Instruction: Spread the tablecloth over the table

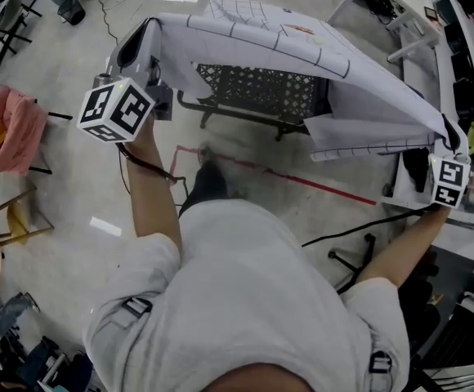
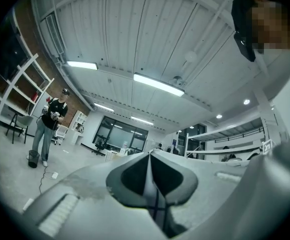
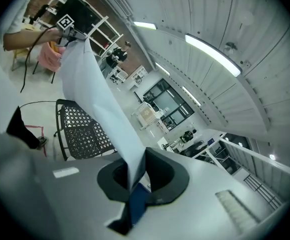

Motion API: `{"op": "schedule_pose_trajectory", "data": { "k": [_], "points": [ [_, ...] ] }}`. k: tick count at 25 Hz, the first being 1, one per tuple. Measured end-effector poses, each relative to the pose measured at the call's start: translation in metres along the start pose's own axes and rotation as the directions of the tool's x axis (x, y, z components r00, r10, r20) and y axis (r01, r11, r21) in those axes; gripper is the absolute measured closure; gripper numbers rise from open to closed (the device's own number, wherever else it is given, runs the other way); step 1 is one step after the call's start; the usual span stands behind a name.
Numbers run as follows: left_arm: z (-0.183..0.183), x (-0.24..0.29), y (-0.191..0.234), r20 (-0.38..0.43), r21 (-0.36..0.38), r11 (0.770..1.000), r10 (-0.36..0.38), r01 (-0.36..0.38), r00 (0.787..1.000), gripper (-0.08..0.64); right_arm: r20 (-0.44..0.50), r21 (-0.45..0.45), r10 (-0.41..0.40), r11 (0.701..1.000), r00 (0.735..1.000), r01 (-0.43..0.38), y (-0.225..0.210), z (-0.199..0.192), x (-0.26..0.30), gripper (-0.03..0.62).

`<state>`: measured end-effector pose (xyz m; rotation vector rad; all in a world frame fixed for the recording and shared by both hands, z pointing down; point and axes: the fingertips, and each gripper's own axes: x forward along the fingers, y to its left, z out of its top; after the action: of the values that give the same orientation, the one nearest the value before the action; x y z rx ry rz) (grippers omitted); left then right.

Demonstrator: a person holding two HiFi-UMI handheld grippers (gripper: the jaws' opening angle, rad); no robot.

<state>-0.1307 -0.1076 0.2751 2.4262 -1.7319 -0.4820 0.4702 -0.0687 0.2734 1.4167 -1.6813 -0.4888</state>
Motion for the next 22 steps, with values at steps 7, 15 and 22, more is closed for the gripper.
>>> {"op": "schedule_pose_trajectory", "data": {
  "k": [7,15,22],
  "points": [
    [-0.005,0.005,-0.006,0.002,-0.008,1.000,-0.019,0.019,1.000,0.537,-0.002,0.006,0.021,1.000,1.000,-0.021,-0.003,-0.006,-0.005,0.584],
    [0.005,-0.018,0.056,0.014,-0.038,0.986,0.162,-0.161,0.987,0.537,0.127,0.138,0.132,0.979,0.983,-0.149,0.064,0.034,0.013,0.584],
    [0.038,-0.081,0.123,0.026,-0.016,0.933,0.360,-0.360,0.933,0.537,0.281,0.176,0.275,0.927,0.920,-0.331,0.160,0.089,0.012,0.584]
  ]
}}
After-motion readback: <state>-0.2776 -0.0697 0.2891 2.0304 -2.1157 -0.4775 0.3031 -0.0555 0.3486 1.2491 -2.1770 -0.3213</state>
